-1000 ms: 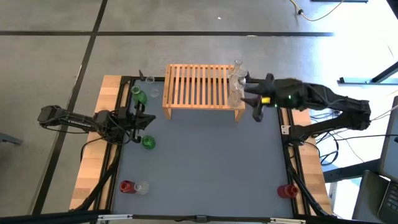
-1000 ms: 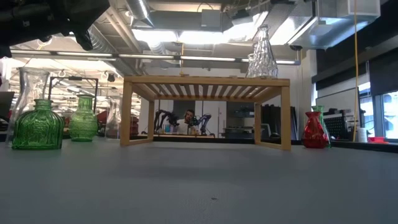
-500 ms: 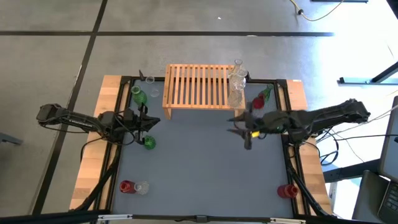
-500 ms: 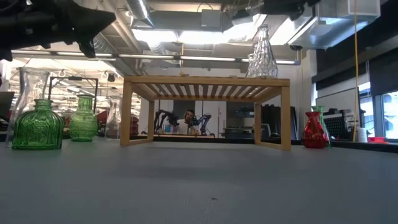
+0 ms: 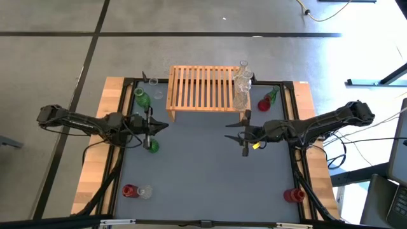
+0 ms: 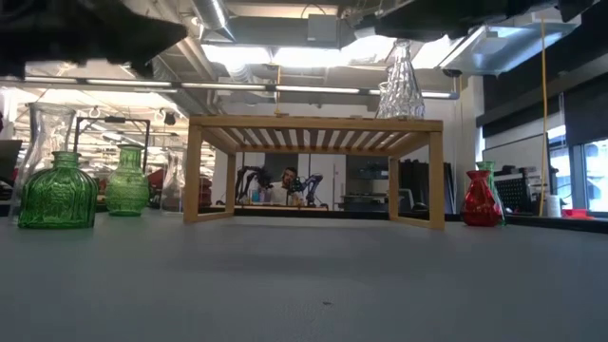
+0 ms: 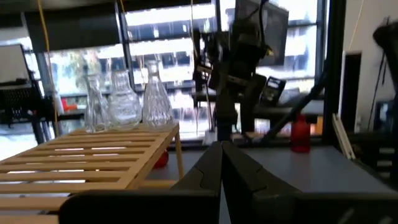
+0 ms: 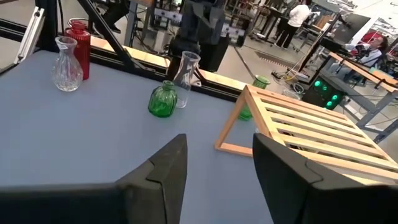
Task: Sort vases onto shelf
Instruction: Put the green vase on the shelf
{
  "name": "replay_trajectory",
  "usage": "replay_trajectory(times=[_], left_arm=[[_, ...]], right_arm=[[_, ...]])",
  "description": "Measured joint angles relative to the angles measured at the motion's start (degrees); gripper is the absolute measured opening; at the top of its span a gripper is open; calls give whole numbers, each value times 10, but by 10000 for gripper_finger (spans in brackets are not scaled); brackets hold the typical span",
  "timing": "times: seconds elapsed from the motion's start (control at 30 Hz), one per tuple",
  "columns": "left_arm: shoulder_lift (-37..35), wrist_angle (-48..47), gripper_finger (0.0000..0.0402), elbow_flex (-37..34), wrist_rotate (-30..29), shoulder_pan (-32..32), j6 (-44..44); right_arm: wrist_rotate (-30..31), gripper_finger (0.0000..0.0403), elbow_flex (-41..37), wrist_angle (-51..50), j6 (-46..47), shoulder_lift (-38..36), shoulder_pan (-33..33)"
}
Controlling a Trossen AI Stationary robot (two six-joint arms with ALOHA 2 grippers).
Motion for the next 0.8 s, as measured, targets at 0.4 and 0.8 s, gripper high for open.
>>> replay_trajectory(times=[0.4,0.8], left_arm=[[23,-466,2,259,-6,0,-34],[29,-389,2,263,-49,0,-19]], right_arm=[[-2,170,0,6,28,0,0],[-2,170,0,55,53,0,0]])
